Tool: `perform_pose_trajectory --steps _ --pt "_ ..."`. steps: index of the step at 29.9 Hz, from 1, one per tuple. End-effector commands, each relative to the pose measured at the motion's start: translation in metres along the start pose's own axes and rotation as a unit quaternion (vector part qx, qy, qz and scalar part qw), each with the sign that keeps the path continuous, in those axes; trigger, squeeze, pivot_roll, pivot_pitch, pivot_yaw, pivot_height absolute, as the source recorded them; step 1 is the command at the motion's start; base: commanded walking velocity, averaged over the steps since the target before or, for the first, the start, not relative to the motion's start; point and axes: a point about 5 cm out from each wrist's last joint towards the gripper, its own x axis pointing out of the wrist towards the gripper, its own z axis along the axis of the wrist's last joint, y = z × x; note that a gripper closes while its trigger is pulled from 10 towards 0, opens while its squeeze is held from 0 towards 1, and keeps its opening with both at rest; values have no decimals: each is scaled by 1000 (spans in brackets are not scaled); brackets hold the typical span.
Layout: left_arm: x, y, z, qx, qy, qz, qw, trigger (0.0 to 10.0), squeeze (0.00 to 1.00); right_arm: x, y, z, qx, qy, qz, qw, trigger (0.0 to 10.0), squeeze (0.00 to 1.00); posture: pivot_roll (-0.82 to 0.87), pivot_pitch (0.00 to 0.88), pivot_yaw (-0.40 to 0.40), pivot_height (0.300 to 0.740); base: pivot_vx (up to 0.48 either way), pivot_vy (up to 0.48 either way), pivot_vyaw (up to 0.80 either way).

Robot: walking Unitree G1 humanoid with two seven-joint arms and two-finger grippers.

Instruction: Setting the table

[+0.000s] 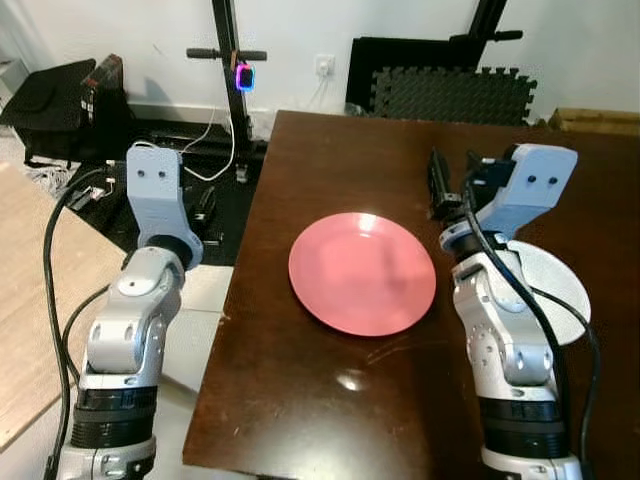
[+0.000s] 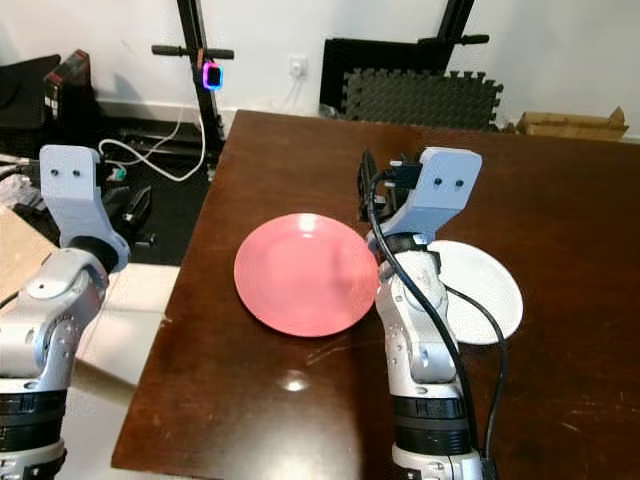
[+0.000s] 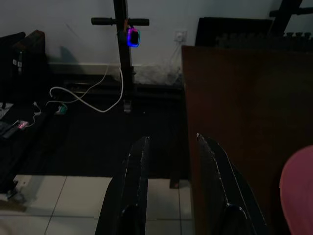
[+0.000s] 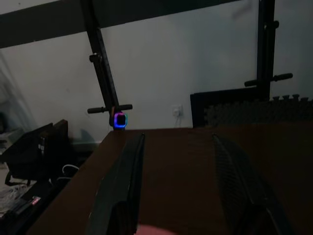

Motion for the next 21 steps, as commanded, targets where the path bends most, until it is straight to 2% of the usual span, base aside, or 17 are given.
perform_pose_trajectory --steps 1,21 --pt "0 0 -6 1 10 3 1000 10000 0 -2 -3 -3 -6 9 -4 1000 10000 0 37 111 77 740 -435 0 0" --pt "1 -2 -6 -1 11 0 1000 10000 0 -3 -5 -3 -8 10 -8 1000 10000 0 33 112 81 740 -420 0 0"
